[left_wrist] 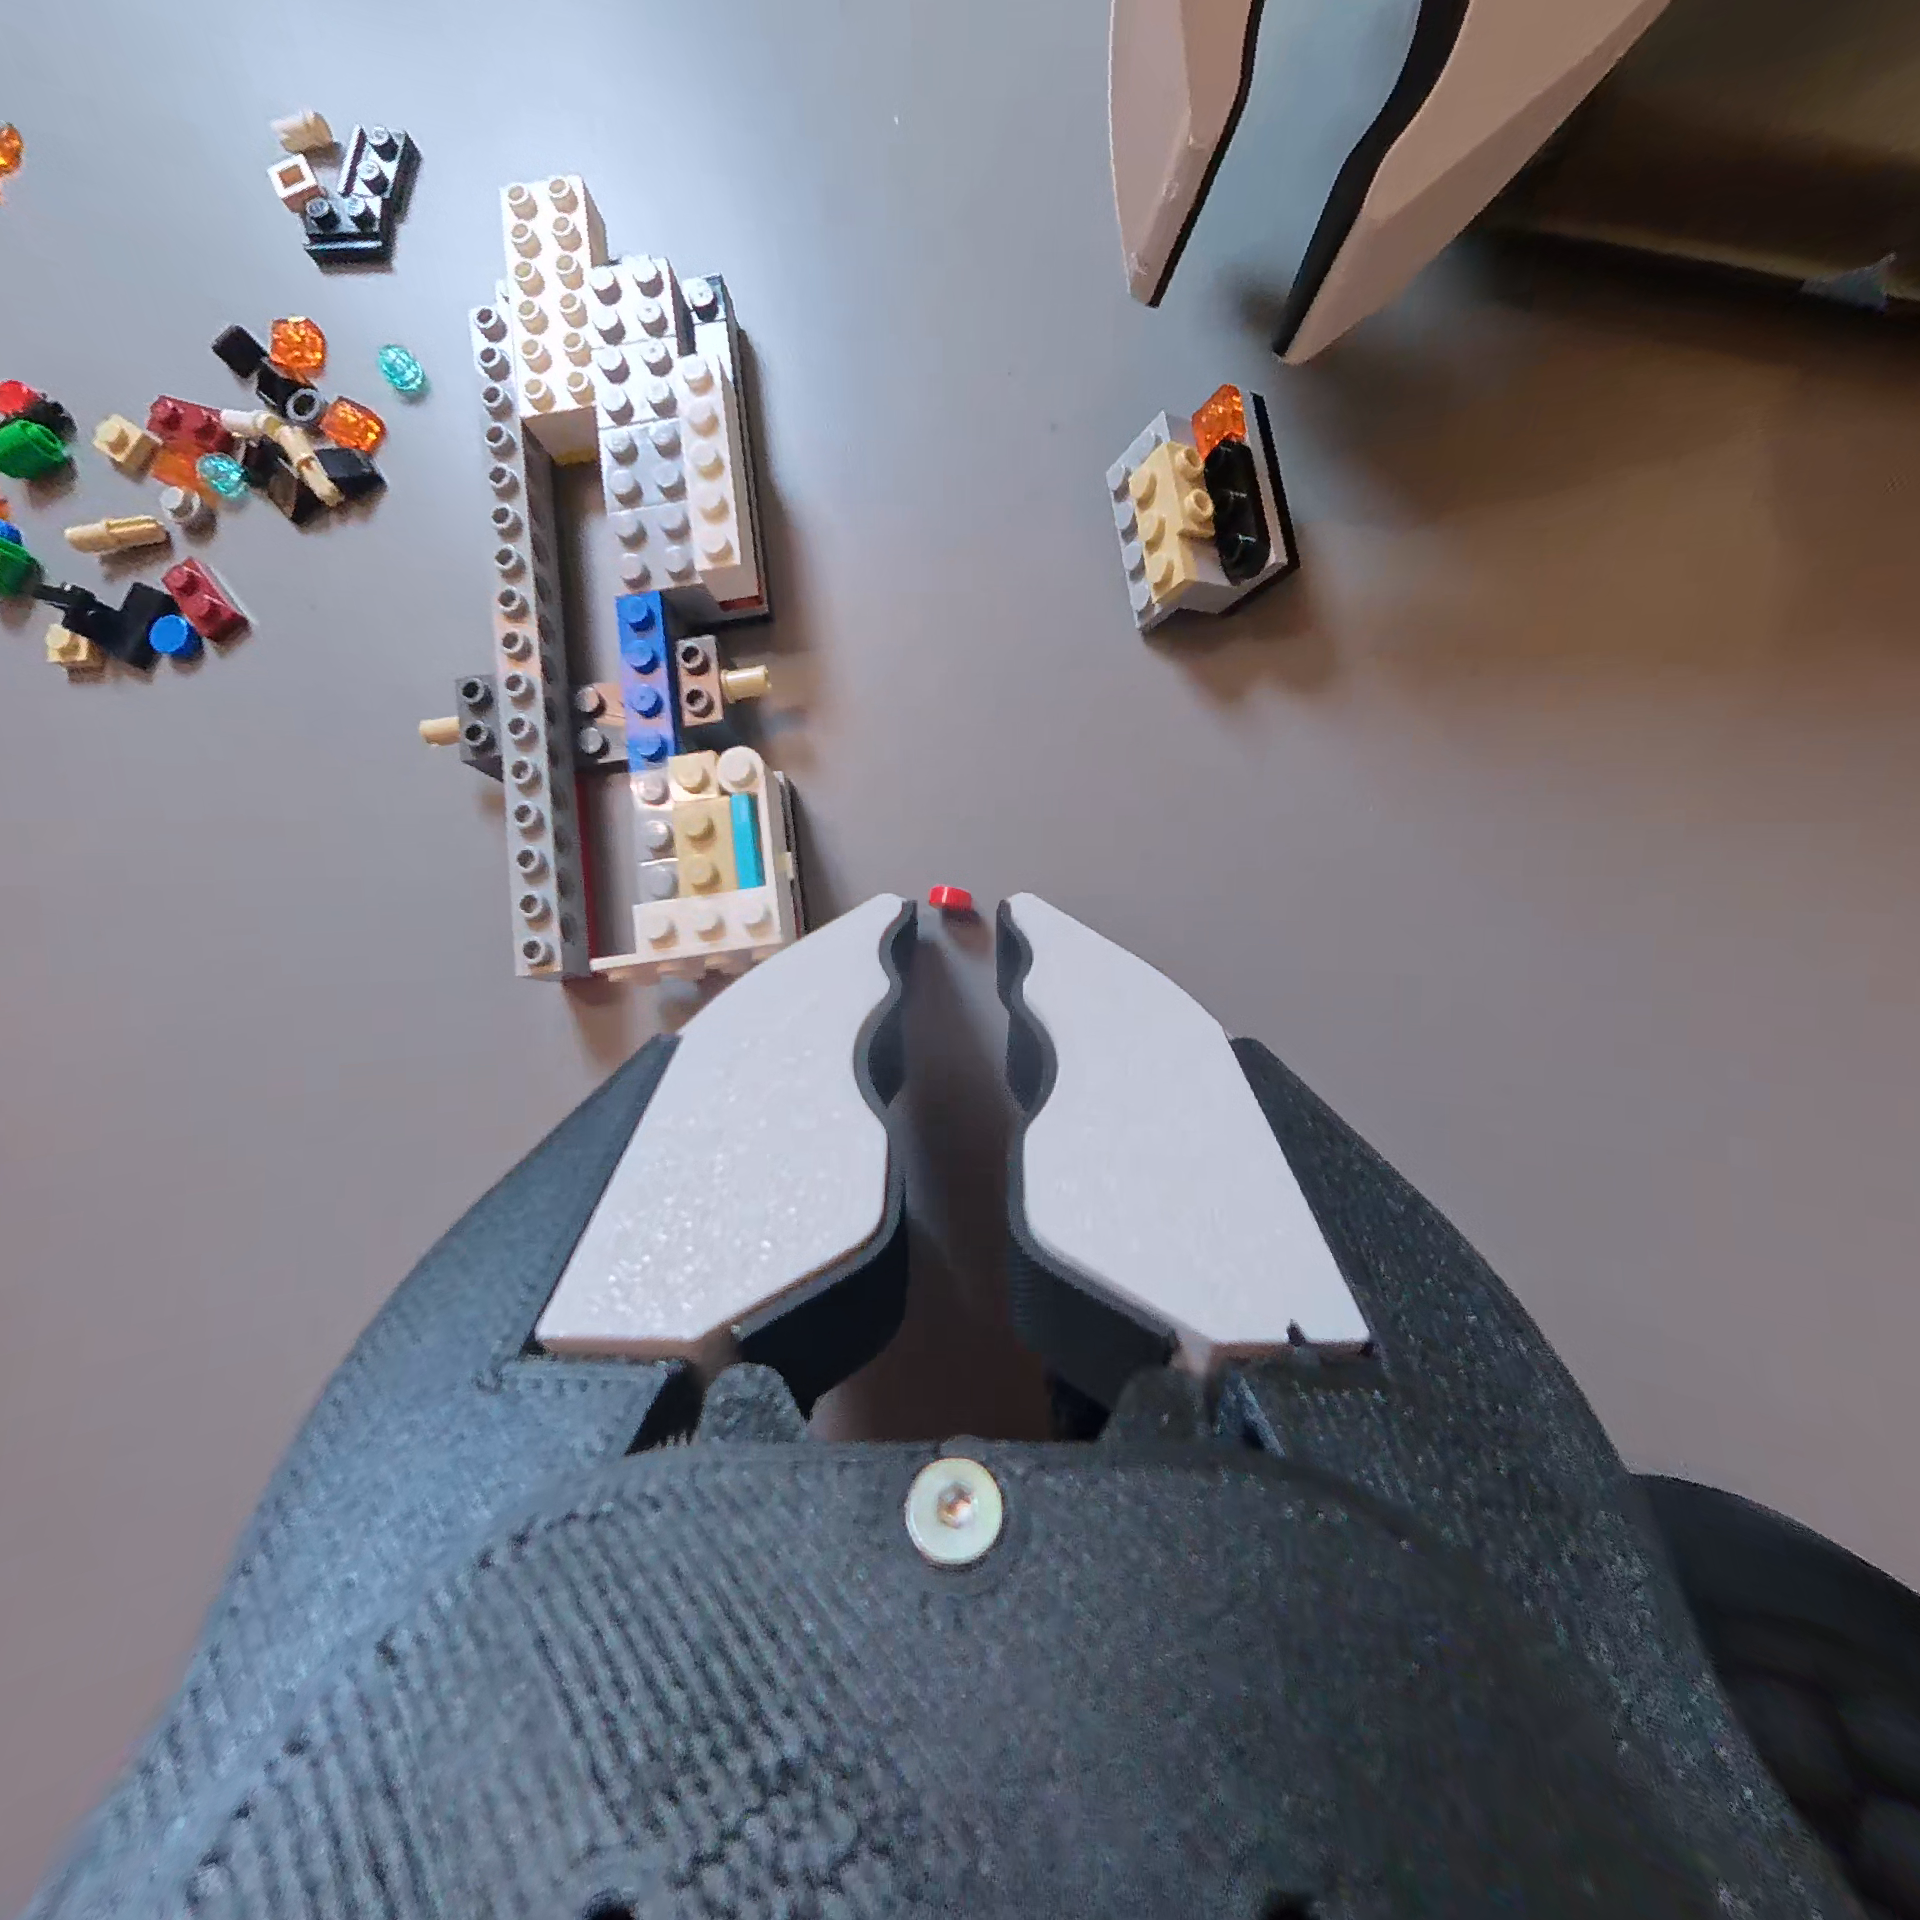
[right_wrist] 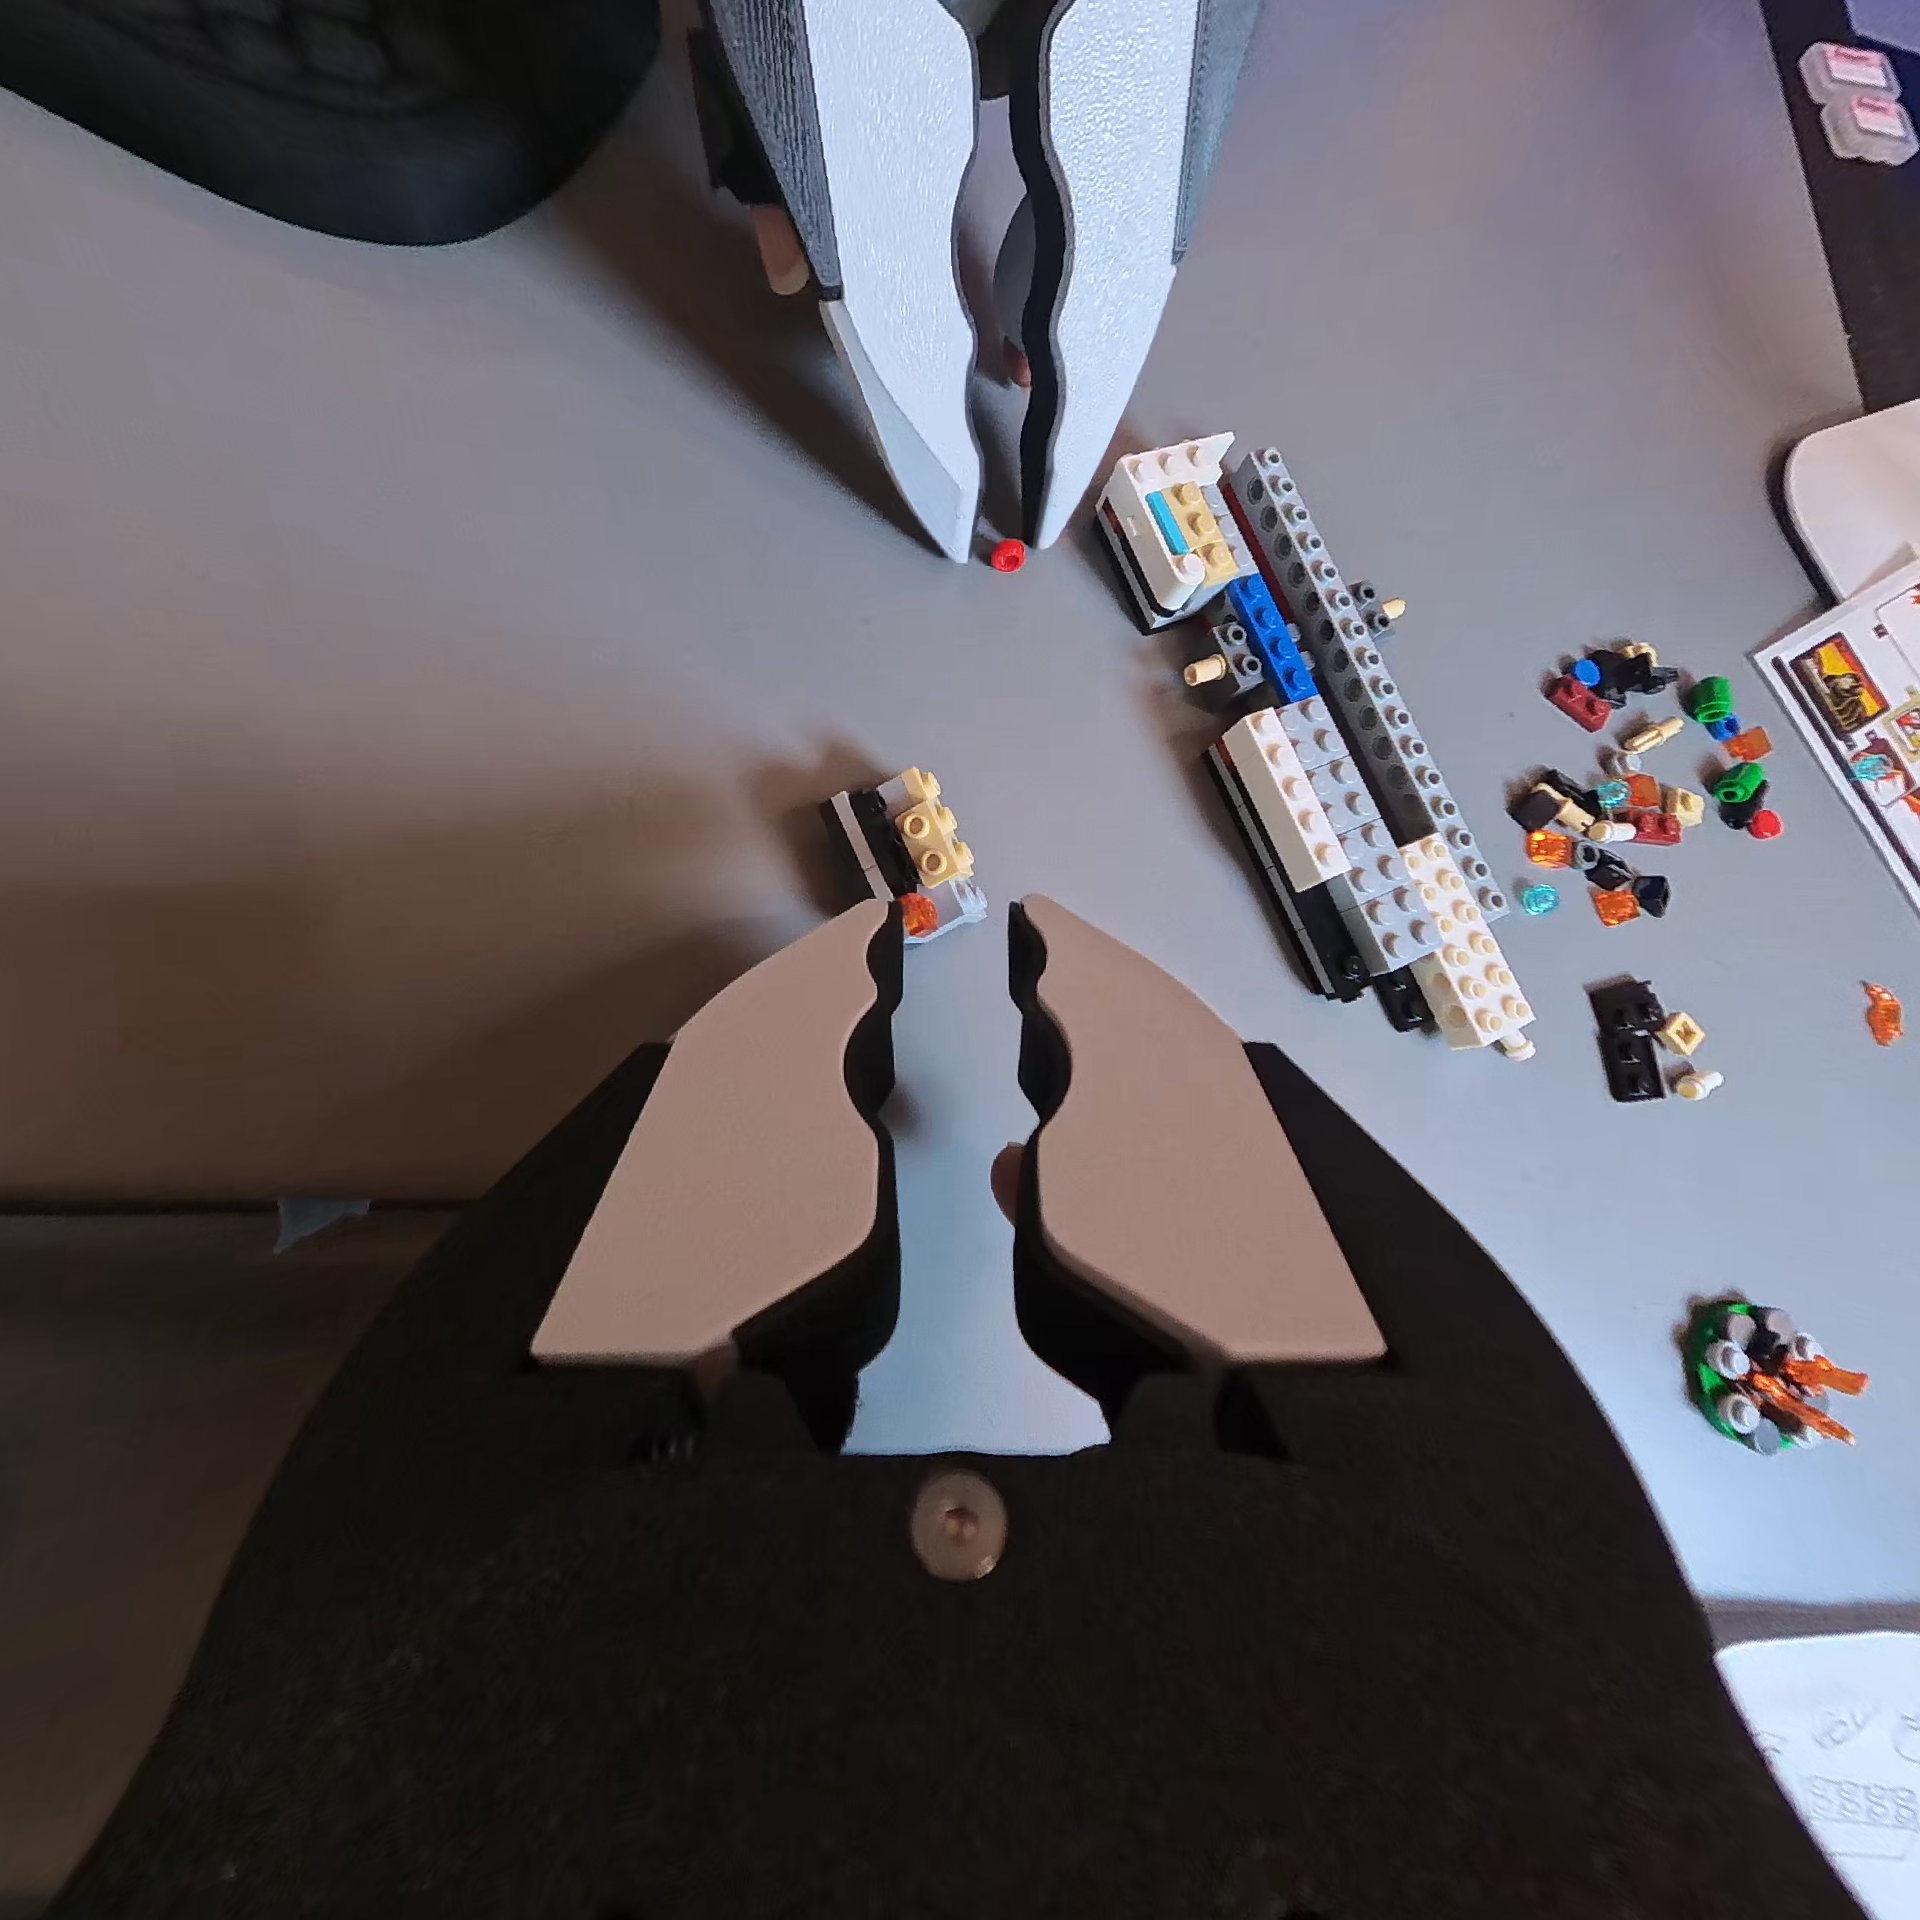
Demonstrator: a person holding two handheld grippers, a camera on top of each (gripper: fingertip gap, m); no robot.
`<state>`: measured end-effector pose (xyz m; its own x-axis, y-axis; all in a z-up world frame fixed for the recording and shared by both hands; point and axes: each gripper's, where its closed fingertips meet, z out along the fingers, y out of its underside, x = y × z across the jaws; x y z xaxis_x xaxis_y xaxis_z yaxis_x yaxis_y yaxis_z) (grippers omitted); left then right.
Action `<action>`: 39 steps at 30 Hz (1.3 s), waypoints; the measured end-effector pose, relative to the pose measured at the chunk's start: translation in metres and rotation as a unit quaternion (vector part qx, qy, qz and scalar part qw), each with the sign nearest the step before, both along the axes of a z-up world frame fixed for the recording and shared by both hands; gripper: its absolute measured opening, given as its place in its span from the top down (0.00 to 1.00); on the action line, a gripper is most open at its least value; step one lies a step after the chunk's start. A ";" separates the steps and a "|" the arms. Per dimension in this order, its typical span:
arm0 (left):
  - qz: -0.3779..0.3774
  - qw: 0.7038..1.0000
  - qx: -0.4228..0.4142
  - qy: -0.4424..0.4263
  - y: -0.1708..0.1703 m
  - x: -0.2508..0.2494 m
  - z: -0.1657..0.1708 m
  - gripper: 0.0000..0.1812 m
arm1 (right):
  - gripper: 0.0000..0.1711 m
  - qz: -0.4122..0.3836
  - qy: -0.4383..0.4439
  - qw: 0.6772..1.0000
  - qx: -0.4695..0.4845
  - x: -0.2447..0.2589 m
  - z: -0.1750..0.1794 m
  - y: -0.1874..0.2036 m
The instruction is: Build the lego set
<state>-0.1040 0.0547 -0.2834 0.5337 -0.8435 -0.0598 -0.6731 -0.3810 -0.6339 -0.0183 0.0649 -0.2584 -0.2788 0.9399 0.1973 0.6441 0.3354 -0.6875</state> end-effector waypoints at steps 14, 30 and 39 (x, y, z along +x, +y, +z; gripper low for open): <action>-0.027 0.999 0.031 -0.029 0.000 0.011 0.011 0.96 | 0.89 0.005 0.041 0.999 -0.009 -0.006 0.010 -0.005; -0.083 0.935 0.290 -0.186 -0.010 0.068 0.108 0.96 | 0.81 0.021 0.200 0.868 -0.454 -0.020 0.089 -0.039; -0.077 0.936 0.293 -0.180 -0.008 0.066 0.106 0.96 | 0.82 0.012 0.216 0.876 -0.430 -0.018 0.094 -0.033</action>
<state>-0.0375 0.0471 -0.1770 0.4834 -0.7907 -0.3756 -0.3932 0.1872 -0.9002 -0.0365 0.0319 -0.1649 -0.3744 0.7874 -0.4898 0.2617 -0.4170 -0.8704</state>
